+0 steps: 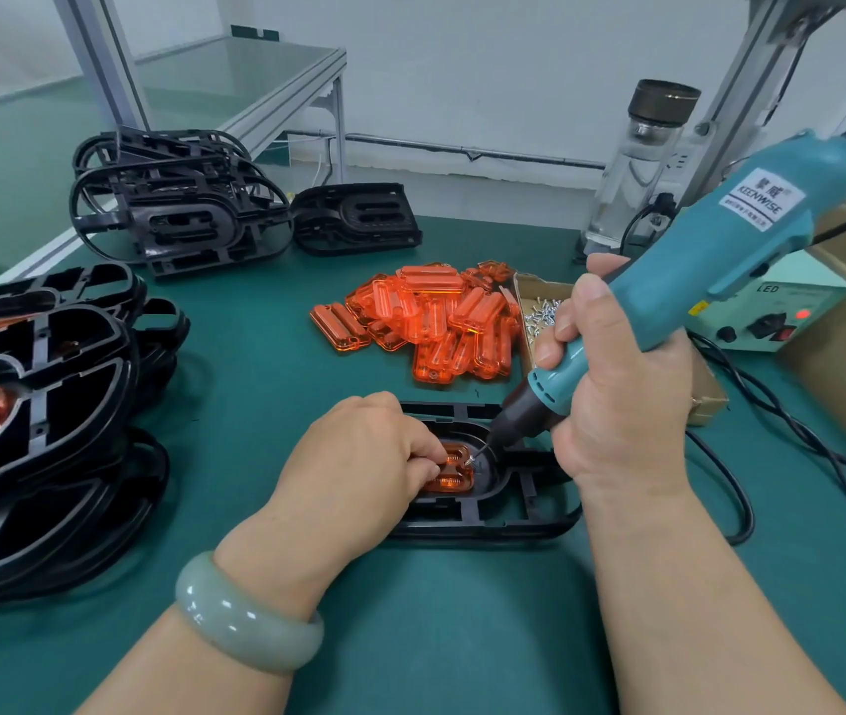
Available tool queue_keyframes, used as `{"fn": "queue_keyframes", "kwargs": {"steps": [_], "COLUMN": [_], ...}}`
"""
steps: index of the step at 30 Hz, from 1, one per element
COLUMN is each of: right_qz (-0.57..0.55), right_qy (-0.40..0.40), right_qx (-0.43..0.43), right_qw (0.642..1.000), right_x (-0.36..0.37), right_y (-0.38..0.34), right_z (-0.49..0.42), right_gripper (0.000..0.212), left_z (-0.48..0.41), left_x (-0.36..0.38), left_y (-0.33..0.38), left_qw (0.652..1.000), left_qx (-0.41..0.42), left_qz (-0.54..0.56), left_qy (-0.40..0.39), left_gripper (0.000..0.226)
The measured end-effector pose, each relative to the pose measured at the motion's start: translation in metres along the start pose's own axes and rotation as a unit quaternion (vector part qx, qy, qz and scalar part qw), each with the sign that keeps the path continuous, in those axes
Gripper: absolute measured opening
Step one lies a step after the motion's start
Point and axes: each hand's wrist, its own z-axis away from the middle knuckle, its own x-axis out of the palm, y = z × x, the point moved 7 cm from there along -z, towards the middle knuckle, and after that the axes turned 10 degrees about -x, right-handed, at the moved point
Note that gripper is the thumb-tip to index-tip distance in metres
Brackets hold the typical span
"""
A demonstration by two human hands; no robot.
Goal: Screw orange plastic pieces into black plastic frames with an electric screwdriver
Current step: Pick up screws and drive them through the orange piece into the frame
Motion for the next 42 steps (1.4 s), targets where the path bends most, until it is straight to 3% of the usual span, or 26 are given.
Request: {"fn": "queue_keyframes", "kwargs": {"steps": [11, 20, 27, 42], "right_qz": [0.015, 0.032, 0.059, 0.074], "right_qy": [-0.106, -0.261, -0.196, -0.208], "right_qx": [-0.013, 0.036, 0.044, 0.041], "right_qw": [0.994, 0.964, 0.978, 0.975], "right_x": [0.022, 0.052, 0.045, 0.051], "right_y": [0.000, 0.004, 0.009, 0.012], "right_z": [0.003, 0.002, -0.001, -0.002], "right_gripper": [0.015, 0.022, 0.014, 0.013], "left_z": [-0.001, -0.001, -0.002, -0.004], "left_x": [0.002, 0.001, 0.003, 0.002], "left_y": [0.006, 0.005, 0.007, 0.007], "left_qw": [0.997, 0.999, 0.998, 0.998], "left_qx": [0.025, 0.044, 0.051, 0.068], "left_qz": [-0.066, -0.027, -0.038, -0.005], "left_qy": [-0.003, -0.003, -0.011, -0.015], "left_gripper": [0.020, 0.018, 0.020, 0.018]}}
